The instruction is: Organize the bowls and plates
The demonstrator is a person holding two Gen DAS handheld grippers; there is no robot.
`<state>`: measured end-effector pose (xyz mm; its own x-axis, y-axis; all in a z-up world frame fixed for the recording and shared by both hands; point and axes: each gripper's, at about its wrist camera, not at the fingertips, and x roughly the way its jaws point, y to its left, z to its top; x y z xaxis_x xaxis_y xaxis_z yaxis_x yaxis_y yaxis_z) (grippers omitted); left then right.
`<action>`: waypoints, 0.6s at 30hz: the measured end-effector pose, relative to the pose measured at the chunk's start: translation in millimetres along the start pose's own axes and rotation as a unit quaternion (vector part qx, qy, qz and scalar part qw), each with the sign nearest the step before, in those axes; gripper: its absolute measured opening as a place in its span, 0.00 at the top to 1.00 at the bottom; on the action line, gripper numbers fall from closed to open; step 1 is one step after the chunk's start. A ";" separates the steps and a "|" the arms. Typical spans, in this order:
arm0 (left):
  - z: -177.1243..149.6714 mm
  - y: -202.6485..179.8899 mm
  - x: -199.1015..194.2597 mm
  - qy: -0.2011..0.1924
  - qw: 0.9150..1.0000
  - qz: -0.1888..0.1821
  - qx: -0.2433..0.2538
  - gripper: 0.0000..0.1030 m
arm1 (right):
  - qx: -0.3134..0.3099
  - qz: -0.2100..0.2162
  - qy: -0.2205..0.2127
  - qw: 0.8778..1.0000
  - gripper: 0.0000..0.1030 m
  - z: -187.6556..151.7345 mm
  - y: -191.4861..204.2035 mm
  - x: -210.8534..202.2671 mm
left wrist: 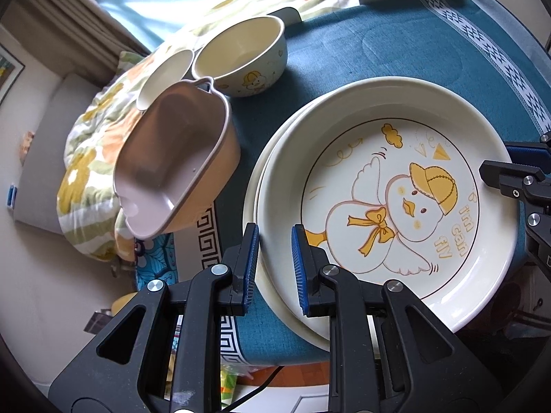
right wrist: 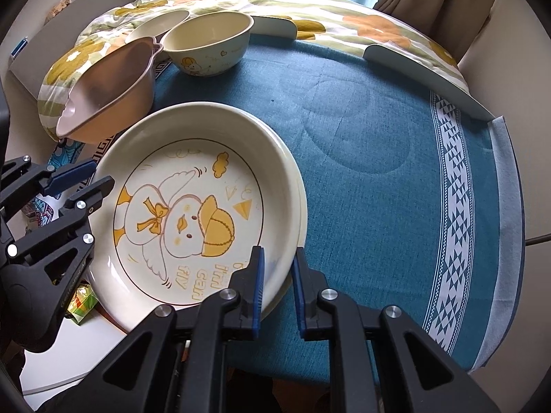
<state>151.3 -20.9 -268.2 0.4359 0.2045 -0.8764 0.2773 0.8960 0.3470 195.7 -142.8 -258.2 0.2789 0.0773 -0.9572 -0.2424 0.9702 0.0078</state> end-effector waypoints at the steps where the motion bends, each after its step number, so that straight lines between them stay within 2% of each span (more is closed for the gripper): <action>1: -0.2 0.5 -0.2 0.000 1.000 -0.001 -0.001 0.83 | 0.001 0.000 0.000 1.000 0.86 0.0 -0.3 0.2; 12: 1.3 3.9 -1.3 0.000 1.000 -0.005 -0.008 0.83 | -0.003 -0.001 0.001 1.000 0.86 1.1 -0.4 0.4; 15: 3.8 9.3 -2.9 0.005 1.000 -0.020 -0.022 0.83 | 0.002 0.011 -0.002 1.000 0.86 4.8 -5.1 -5.2; 18: 11.5 24.3 -9.2 0.001 0.997 -0.044 -0.056 0.83 | 0.014 0.025 -0.002 1.000 0.86 14.7 -15.4 -13.0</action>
<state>163.9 -5.5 -248.0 0.4118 0.1239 -0.9028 0.2171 0.9489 0.2292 209.4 -155.4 -241.7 0.2703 0.1262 -0.9545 -0.2296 0.9712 0.0633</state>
